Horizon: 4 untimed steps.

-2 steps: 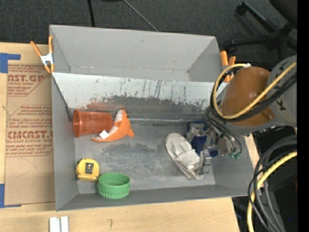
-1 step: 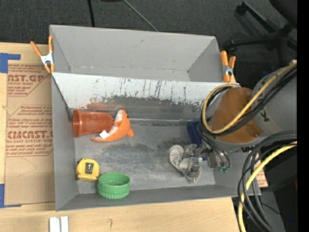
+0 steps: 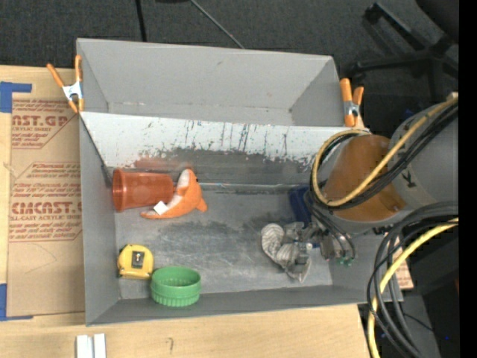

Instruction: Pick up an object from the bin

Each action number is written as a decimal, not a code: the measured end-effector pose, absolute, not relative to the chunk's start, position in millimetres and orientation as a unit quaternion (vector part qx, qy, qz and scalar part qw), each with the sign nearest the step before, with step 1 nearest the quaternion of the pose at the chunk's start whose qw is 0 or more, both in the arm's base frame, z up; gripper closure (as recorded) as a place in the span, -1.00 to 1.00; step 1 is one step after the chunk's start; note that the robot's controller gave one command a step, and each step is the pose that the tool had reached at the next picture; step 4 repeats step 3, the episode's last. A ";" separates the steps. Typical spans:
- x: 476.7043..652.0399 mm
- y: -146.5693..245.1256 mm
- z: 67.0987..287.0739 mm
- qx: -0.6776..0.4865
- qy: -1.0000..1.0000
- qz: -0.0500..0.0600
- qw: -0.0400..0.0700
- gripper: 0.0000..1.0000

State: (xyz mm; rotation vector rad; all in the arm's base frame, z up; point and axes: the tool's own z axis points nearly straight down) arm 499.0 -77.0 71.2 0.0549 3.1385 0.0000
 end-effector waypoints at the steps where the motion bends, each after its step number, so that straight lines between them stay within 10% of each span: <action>1: 496.2 -67.3 169.3 0.011 1.000 0.000 0.000 1.00; 2: 496.2 -67.3 169.3 0.011 1.000 0.000 0.000 1.00; 3: 504.1 -85.8 375.2 0.001 1.000 0.000 0.001 1.00; 4: 504.1 -85.8 375.2 0.001 1.000 0.000 0.001 1.00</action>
Offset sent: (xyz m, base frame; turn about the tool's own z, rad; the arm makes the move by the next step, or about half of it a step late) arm 0.0000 0.0000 0.0000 0.0000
